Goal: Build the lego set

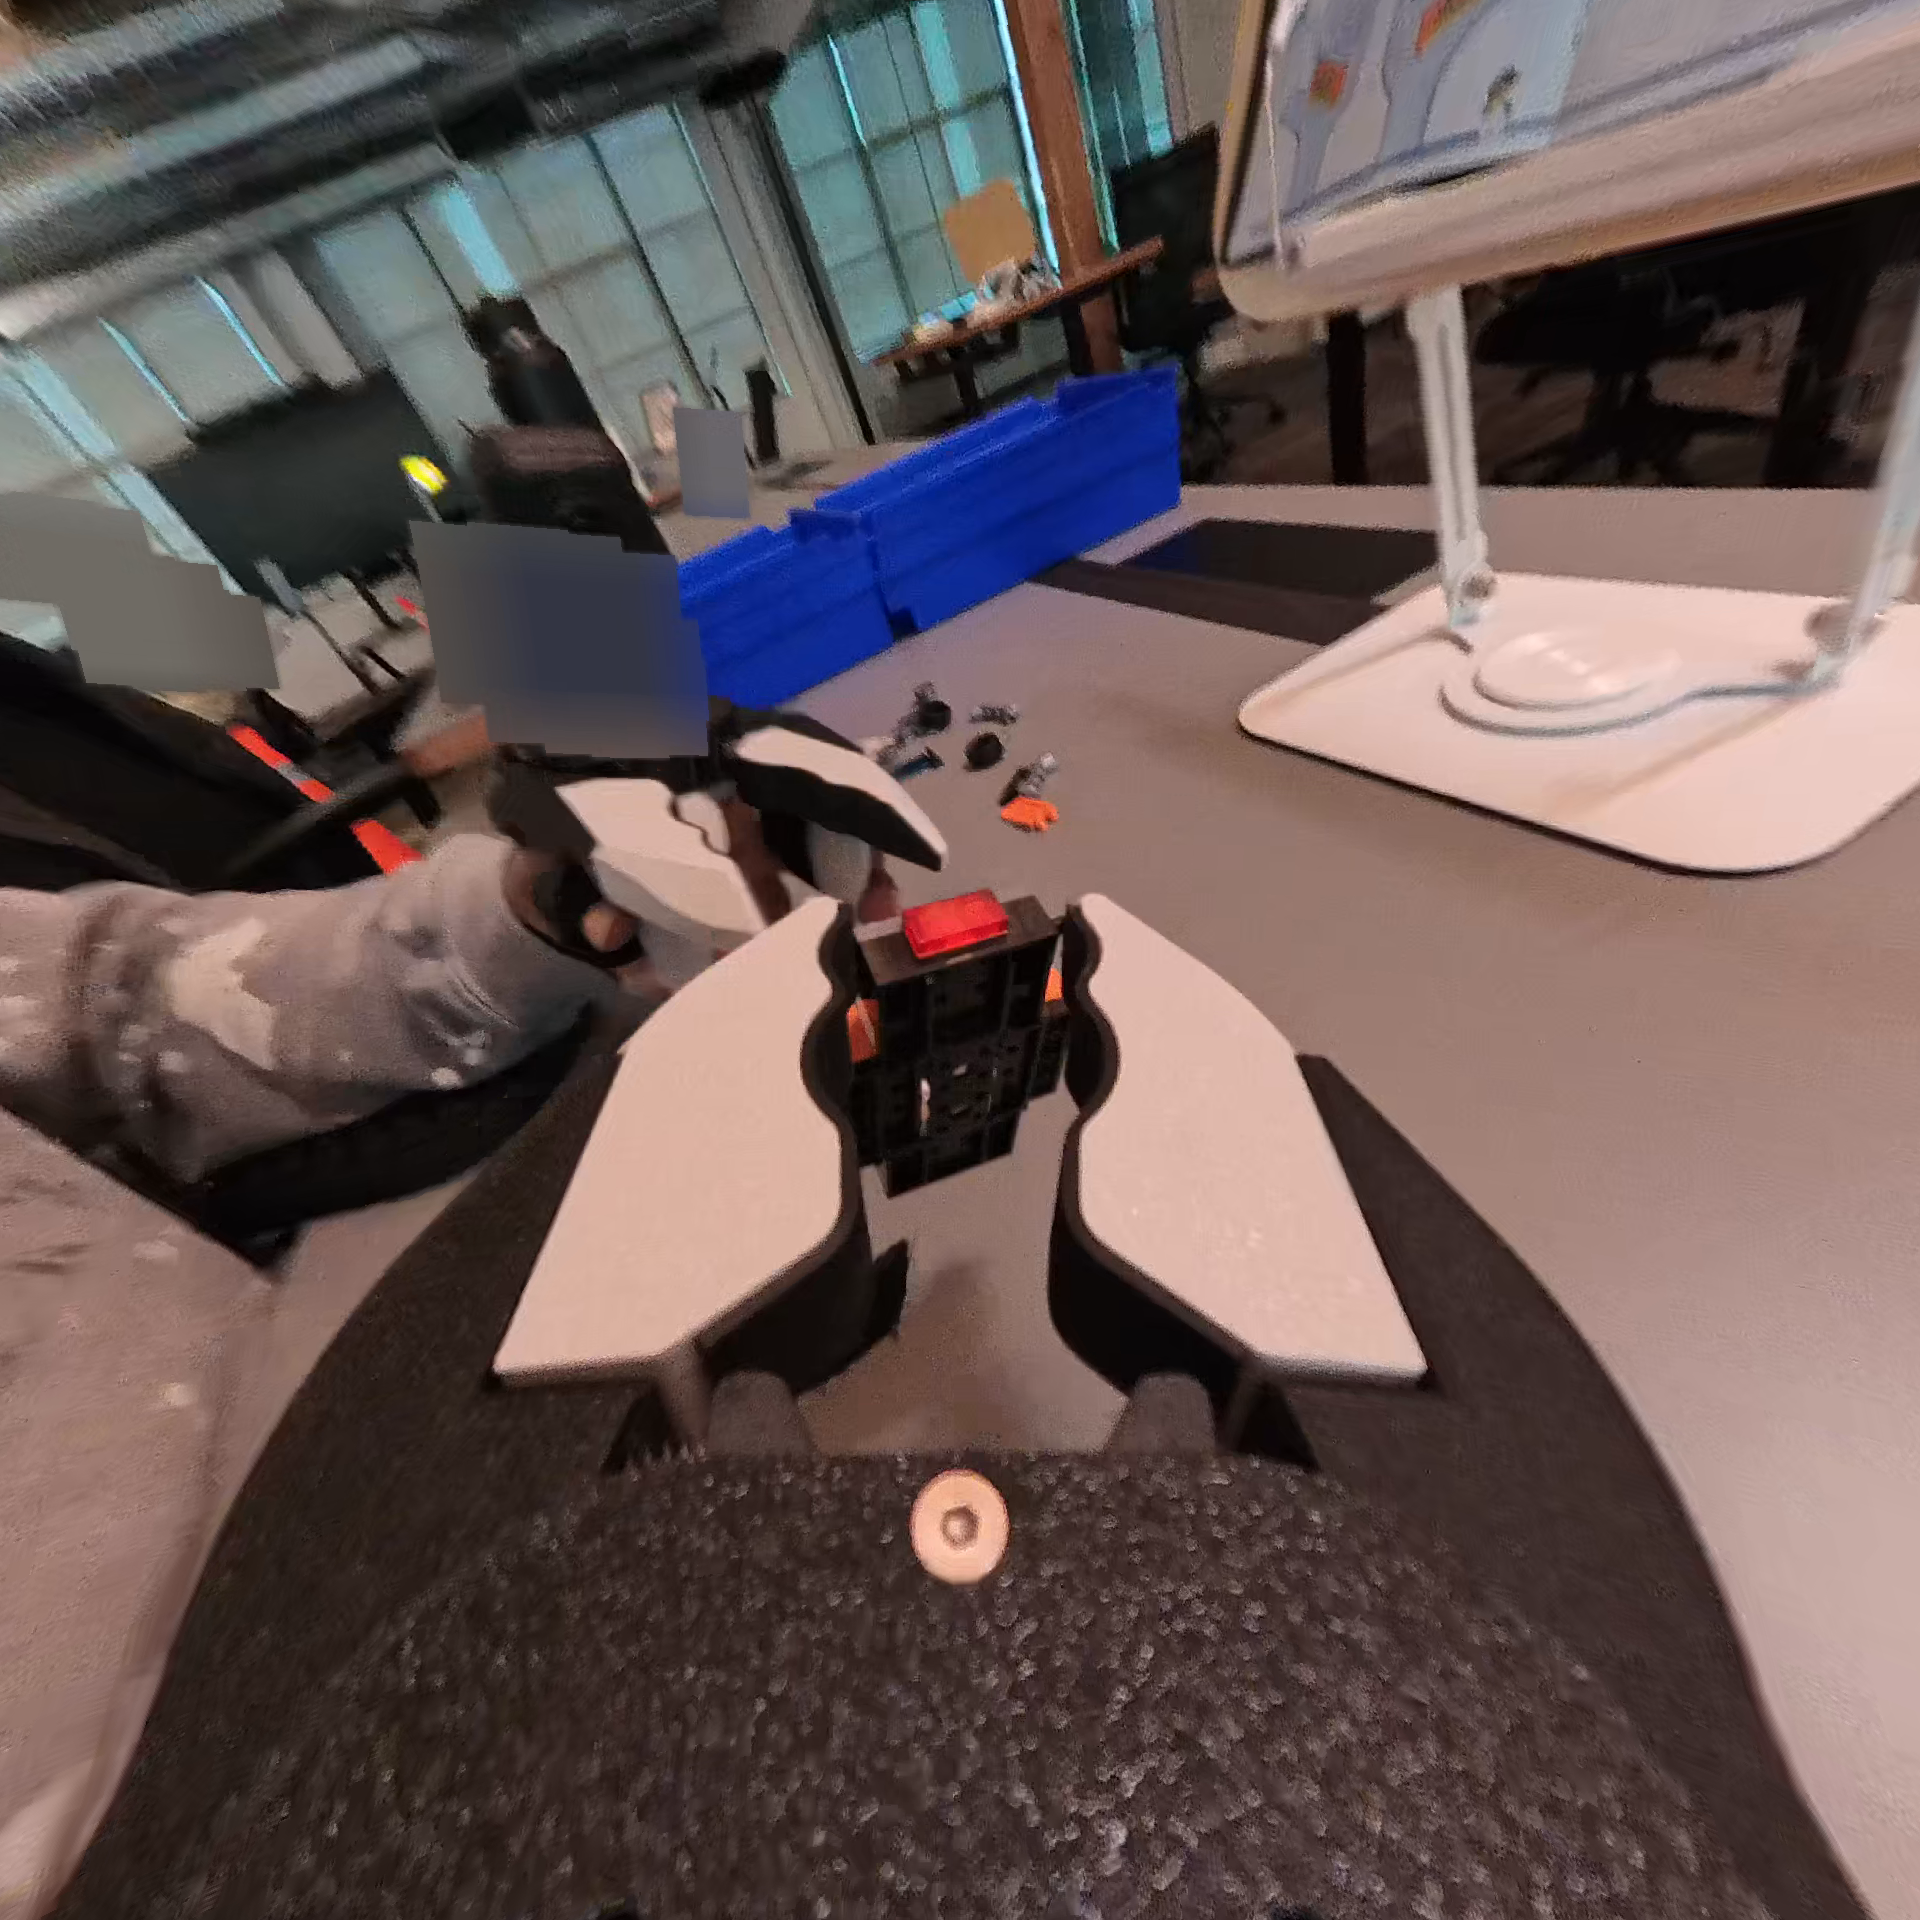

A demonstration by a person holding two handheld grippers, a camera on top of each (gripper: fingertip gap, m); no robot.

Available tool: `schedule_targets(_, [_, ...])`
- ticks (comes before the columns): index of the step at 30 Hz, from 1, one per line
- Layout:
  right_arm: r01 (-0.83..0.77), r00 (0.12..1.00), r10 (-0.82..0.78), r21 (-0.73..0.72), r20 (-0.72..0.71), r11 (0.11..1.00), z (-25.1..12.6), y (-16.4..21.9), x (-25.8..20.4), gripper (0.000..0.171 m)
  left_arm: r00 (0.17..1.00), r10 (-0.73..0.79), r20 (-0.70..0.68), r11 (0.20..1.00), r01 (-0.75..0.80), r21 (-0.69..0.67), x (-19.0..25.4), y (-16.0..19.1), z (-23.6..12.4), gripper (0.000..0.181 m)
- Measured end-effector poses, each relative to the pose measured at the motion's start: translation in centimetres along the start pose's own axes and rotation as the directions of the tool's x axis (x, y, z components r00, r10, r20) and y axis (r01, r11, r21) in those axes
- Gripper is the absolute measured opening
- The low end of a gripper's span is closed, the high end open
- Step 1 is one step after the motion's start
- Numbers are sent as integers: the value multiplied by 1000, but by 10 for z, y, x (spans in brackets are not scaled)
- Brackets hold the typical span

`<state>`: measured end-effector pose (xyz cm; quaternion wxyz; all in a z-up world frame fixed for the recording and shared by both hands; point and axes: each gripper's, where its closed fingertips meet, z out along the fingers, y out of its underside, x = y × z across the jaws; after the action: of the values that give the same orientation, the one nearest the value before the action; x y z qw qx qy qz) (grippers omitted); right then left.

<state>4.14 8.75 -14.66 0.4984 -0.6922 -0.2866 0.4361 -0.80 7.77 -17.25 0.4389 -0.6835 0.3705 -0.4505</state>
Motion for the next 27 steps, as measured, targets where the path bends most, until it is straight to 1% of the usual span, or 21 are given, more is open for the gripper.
schedule_targets(2, [11,999,-12,-51,-35,999,3,9,5,38,998,56,14,997,-55,-54,1,10,4,51])
schedule_targets(5, [-42,999,42,-12,-10,999,6,5,2,38,987,162,5,978,-159,-137,7,24,10,57])
schedule_targets(7, [-96,995,93,52,43,994,9,-4,-7,38,984,172,-35,976,-175,-128,17,26,15,64])
schedule_targets(10, [-191,972,166,150,166,970,10,-20,-25,38,986,153,-60,985,-157,-71,26,18,18,68])
schedule_targets(11, [-210,965,176,173,196,962,10,-23,-29,38,987,145,-70,988,-148,-46,29,14,18,66])
schedule_targets(13, [-223,959,177,202,222,954,11,-26,-33,38,982,168,-89,986,-169,-5,35,6,16,50])
schedule_targets(15, [-236,954,183,218,239,947,9,-29,-33,38,981,174,-83,985,-175,-3,37,3,14,49])
schedule_targets(18, [-235,951,186,185,248,954,7,-23,-30,38,982,164,-98,985,-167,-31,34,4,9,49])
schedule_targets(20, [-183,960,151,121,238,976,7,-14,-28,38,974,207,-93,976,-213,-54,31,6,5,49])
schedule_targets(21, [-120,972,97,93,216,988,6,-11,-27,38,968,237,-87,967,-244,-75,28,7,2,49])
schedule_targets(22, [-31,982,18,65,187,997,4,-7,-25,35,958,277,-80,953,-284,-105,24,11,0,49])
schedule_targets(23, [66,985,-69,23,161,998,2,-1,-24,36,943,322,-78,934,-330,-140,21,16,-2,47])
schedule_targets(24, [160,978,-155,-31,141,987,1,7,-22,39,931,356,-83,916,-365,-167,19,22,-3,39])
schedule_targets(26, [308,948,-290,-147,131,940,-1,28,-21,48,920,375,-110,902,-390,-185,18,29,-2,38])
schedule_targets(27, [348,935,-325,-200,142,916,0,40,-20,51,915,389,-108,892,-403,-202,16,32,-1,38])
